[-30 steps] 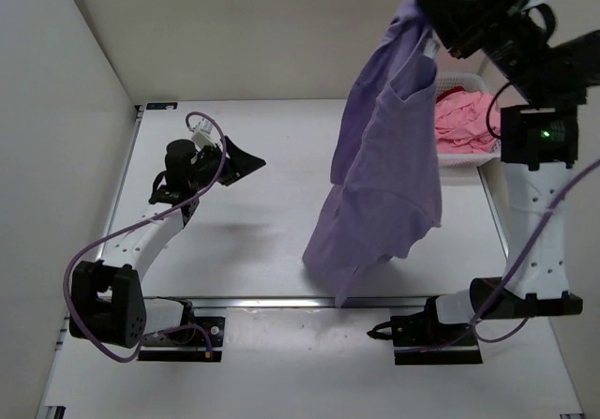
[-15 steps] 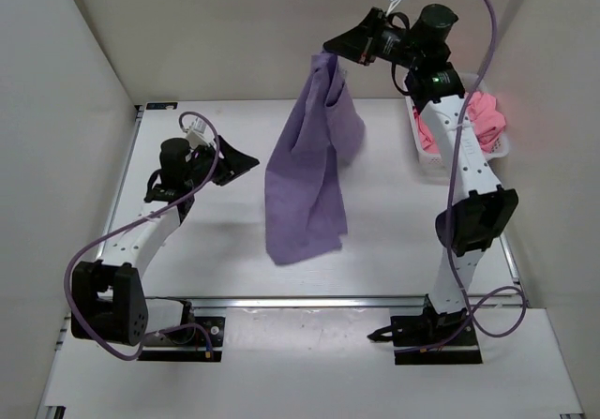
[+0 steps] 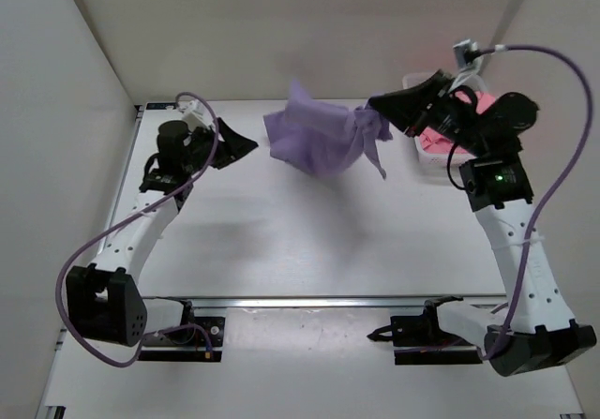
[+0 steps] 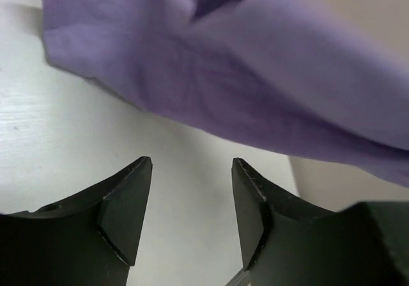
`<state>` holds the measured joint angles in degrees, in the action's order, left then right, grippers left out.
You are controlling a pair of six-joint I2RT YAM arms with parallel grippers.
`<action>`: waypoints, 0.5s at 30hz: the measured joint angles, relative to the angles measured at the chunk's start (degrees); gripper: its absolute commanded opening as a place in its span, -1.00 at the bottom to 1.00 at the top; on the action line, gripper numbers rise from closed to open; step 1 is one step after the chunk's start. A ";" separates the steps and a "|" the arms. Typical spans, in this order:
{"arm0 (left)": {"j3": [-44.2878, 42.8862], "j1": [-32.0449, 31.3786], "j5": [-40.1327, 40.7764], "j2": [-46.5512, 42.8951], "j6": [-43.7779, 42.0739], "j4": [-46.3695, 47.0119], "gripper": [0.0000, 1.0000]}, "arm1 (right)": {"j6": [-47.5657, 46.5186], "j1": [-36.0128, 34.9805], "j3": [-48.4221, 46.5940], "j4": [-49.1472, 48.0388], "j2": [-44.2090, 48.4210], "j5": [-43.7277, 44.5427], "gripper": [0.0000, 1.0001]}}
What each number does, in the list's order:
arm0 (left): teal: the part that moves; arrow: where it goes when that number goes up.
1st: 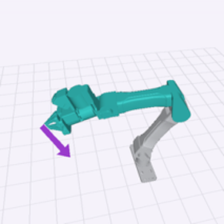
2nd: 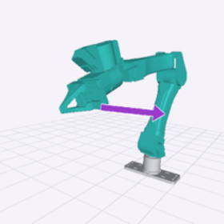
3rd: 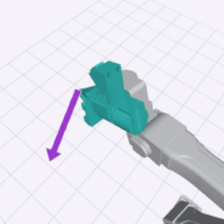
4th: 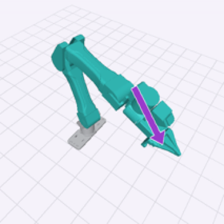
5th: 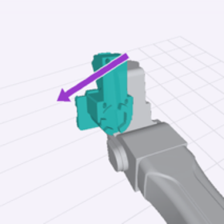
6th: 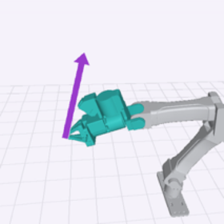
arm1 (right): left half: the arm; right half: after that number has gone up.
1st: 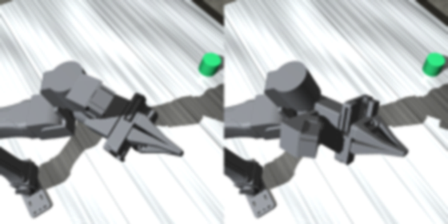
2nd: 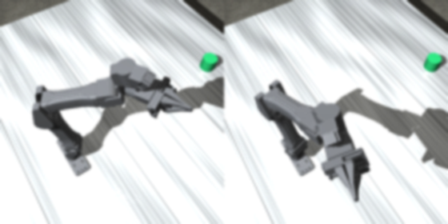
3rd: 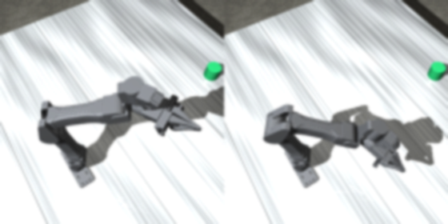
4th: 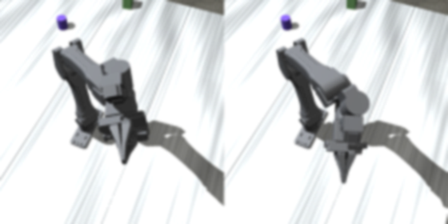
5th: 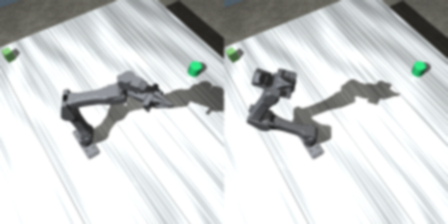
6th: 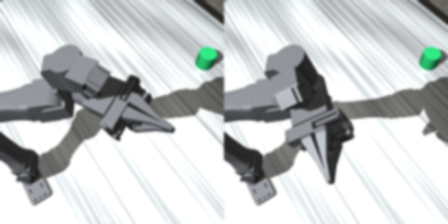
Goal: Fold and stack the t-shirts
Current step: Move the tshirt to the center of the board
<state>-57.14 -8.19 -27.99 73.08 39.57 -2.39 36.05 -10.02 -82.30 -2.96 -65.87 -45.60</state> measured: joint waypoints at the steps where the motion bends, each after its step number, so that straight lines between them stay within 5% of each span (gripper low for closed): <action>1: 0.50 -2.16 1.18 0.02 -0.79 -0.44 0.35 | -0.66 -0.02 2.95 0.63 0.35 0.74 -1.00; 8: 10.05 -16.52 9.22 5.97 -2.40 -1.64 0.34 | -4.35 0.74 15.43 9.22 -6.01 5.77 -0.99; 15: 9.20 -15.34 13.68 17.59 0.48 1.46 0.34 | -7.23 2.14 18.49 10.38 0.00 8.72 -1.00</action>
<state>-47.94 -23.53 -14.31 90.67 40.05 -0.93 28.82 -7.88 -63.81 7.42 -65.87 -36.88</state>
